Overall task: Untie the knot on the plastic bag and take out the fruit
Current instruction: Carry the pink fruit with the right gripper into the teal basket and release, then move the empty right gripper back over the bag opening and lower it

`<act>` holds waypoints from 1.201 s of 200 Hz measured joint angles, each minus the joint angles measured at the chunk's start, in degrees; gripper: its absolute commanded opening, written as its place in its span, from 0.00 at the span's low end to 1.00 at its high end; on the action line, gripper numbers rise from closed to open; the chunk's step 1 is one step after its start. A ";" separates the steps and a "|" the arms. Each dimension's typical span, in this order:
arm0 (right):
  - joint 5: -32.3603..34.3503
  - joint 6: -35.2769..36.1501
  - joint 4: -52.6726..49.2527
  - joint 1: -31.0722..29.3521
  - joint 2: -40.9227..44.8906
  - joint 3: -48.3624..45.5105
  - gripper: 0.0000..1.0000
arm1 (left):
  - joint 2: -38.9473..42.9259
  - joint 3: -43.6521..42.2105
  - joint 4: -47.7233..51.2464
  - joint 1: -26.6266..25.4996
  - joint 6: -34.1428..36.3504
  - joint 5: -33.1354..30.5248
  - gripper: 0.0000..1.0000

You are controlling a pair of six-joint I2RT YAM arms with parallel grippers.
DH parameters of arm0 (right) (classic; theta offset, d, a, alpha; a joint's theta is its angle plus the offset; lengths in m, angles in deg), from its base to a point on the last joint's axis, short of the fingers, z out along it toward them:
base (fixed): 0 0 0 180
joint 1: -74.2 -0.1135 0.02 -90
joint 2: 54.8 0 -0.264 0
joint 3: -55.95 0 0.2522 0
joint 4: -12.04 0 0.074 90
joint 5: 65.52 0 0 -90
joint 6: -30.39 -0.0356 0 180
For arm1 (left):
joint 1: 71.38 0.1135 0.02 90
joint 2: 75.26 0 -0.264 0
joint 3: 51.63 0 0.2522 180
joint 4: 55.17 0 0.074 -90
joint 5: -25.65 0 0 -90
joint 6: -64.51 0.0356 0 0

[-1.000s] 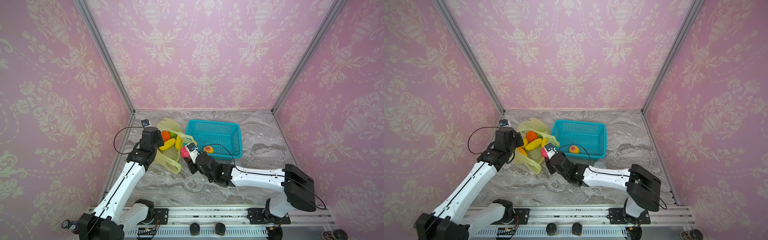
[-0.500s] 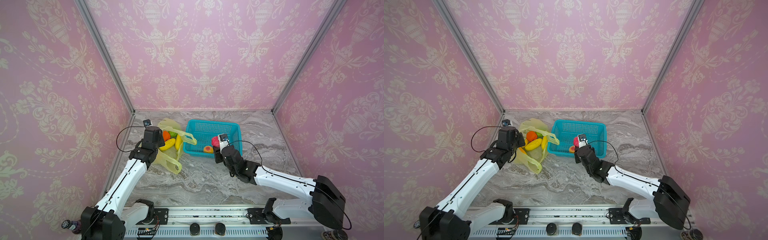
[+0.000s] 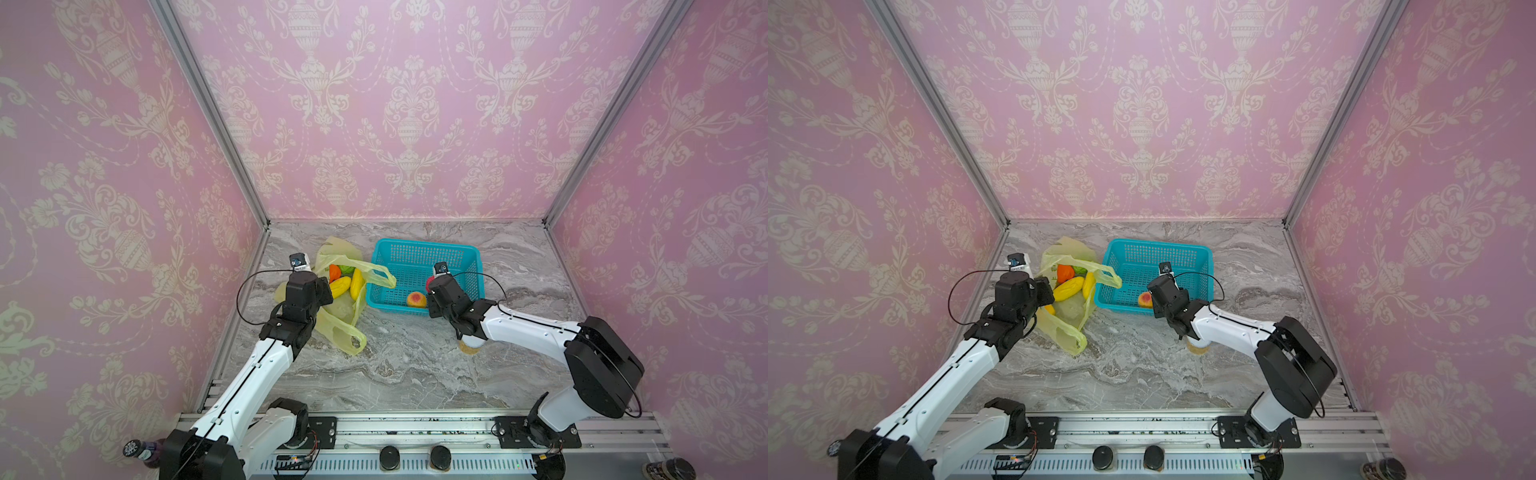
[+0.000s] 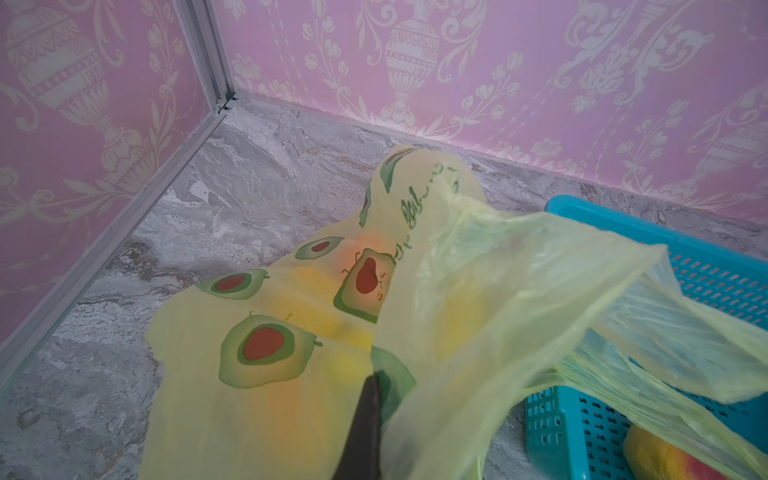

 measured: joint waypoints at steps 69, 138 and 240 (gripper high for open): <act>-1.92 0.68 0.48 0.00 1.33 -1.27 0.82 | 0.46 -6.43 -12.22 0.00 1.57 -1.05 0.00; -2.89 3.69 -0.31 -6.62 18.84 -5.79 0.58 | 2.64 -8.39 -14.38 0.00 2.47 -1.42 0.00; -7.13 4.94 -0.52 -20.63 -11.28 23.26 0.28 | 3.23 -8.39 -14.34 0.00 2.49 -1.90 0.00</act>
